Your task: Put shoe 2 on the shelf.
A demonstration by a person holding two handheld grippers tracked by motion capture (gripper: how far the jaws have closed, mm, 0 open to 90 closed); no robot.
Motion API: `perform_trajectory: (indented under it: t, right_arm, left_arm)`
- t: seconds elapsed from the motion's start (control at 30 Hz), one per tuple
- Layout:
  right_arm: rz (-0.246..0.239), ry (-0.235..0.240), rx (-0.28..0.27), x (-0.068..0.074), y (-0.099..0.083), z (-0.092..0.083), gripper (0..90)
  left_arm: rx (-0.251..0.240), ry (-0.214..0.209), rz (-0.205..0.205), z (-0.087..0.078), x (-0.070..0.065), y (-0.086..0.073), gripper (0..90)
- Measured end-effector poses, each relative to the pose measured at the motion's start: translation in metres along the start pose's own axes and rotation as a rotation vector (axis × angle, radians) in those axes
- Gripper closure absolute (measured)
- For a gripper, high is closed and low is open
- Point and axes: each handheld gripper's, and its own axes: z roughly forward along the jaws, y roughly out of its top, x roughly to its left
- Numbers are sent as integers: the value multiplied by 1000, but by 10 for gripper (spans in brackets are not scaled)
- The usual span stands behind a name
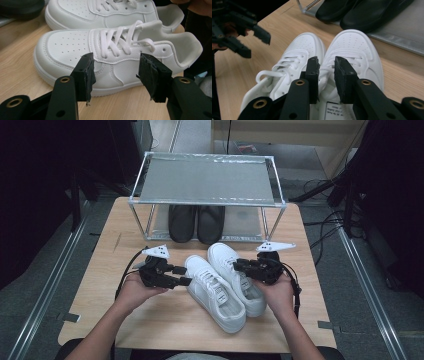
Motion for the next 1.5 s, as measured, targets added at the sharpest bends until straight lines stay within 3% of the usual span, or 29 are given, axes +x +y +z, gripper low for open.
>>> perform_trajectory:
  t: [0.23,0.43,0.67,0.83,1.23,1.5]
  right_arm:
    - [-34,5,1,19,-9,-5,676]
    - [-34,21,-5,33,-16,-10,679]
    - [-44,8,21,45,-24,-7,603]
    - [-32,13,2,47,-28,-6,526]
    - [-34,-51,-46,47,-31,-19,501]
    - [-30,-90,19,44,-36,-9,451]
  left_arm:
    - [-8,16,-5,-6,7,4,455]
    - [-5,36,8,-8,9,7,452]
    - [-7,42,11,-9,15,11,450]
    - [-11,45,11,-9,19,13,449]
    - [-24,47,8,-8,24,18,450]
    - [-21,47,8,-9,25,18,450]
